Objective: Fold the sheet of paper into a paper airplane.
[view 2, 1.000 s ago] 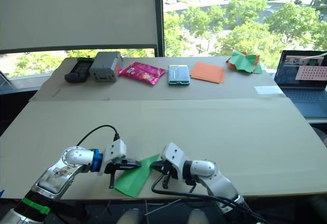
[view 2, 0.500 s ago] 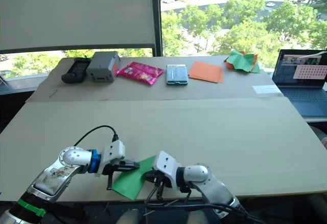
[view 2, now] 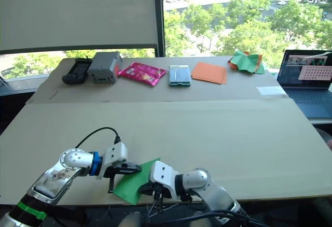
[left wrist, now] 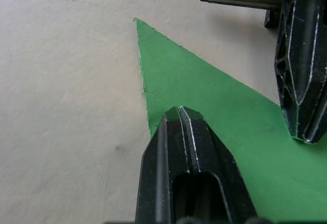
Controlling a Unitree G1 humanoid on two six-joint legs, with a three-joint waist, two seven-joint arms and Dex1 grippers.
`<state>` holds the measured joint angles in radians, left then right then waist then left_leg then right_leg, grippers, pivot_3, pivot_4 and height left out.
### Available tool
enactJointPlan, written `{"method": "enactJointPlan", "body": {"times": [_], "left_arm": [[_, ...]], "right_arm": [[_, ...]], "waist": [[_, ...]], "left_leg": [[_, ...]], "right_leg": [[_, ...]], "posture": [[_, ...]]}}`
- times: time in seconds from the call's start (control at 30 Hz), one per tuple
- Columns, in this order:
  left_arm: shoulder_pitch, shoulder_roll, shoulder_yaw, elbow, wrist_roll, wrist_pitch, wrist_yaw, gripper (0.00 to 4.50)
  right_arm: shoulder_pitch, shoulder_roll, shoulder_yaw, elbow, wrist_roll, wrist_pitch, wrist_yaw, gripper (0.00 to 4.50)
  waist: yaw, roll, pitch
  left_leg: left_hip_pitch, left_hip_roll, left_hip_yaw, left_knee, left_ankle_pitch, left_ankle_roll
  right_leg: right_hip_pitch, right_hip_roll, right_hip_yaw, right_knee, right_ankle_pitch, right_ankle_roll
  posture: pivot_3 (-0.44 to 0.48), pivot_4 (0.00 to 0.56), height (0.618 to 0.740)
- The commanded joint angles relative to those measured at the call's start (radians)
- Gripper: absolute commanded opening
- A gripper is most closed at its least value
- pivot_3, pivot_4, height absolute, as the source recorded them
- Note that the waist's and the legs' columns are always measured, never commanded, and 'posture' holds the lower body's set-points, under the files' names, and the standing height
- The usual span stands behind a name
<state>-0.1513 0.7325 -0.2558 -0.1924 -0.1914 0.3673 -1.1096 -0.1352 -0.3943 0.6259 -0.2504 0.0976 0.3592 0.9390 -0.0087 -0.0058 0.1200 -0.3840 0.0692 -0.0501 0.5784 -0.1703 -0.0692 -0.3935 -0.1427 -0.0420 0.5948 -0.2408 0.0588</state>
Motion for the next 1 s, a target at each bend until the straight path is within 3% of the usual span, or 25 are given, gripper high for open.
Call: {"method": "enactJointPlan", "body": {"times": [0.03, 0.53, 1.0], "left_arm": [[0.01, 0.011, -0.017, 0.003, 0.02, 0.017, 0.005, 0.02], [0.013, 0.005, -0.021, 0.001, 0.019, 0.018, 0.02, 0.02], [0.008, -0.001, -0.027, 0.007, 0.017, 0.011, 0.021, 0.02]], "right_arm": [[0.026, -0.029, 0.09, 0.049, -0.043, 0.015, 0.036, 0.0], [-0.017, -0.036, 0.044, 0.11, -0.083, -0.006, -0.003, 0.0], [-0.064, -0.072, -0.104, 0.174, -0.037, -0.001, -0.043, 0.0]], "waist": [[0.0, 0.0, 0.0], [-0.002, 0.0, 0.001], [0.013, 0.0, 0.005]], "left_leg": [[0.0, 0.0, 0.0, 0.0, 0.0, 0.0], [0.0, 0.0, 0.0, 0.0, 0.0, 0.0], [-0.002, -0.001, 0.0, 0.001, 0.0, -0.001]], "right_leg": [[0.0, 0.0, 0.0, 0.0, 0.0, 0.0], [-0.001, 0.0, 0.0, -0.001, 0.0, 0.0], [-0.004, -0.002, 0.0, -0.002, 0.0, -0.001]], "posture": [[0.0, 0.15, 0.706], [0.0, 0.15, 0.706], [0.0, 0.15, 0.706]]}}
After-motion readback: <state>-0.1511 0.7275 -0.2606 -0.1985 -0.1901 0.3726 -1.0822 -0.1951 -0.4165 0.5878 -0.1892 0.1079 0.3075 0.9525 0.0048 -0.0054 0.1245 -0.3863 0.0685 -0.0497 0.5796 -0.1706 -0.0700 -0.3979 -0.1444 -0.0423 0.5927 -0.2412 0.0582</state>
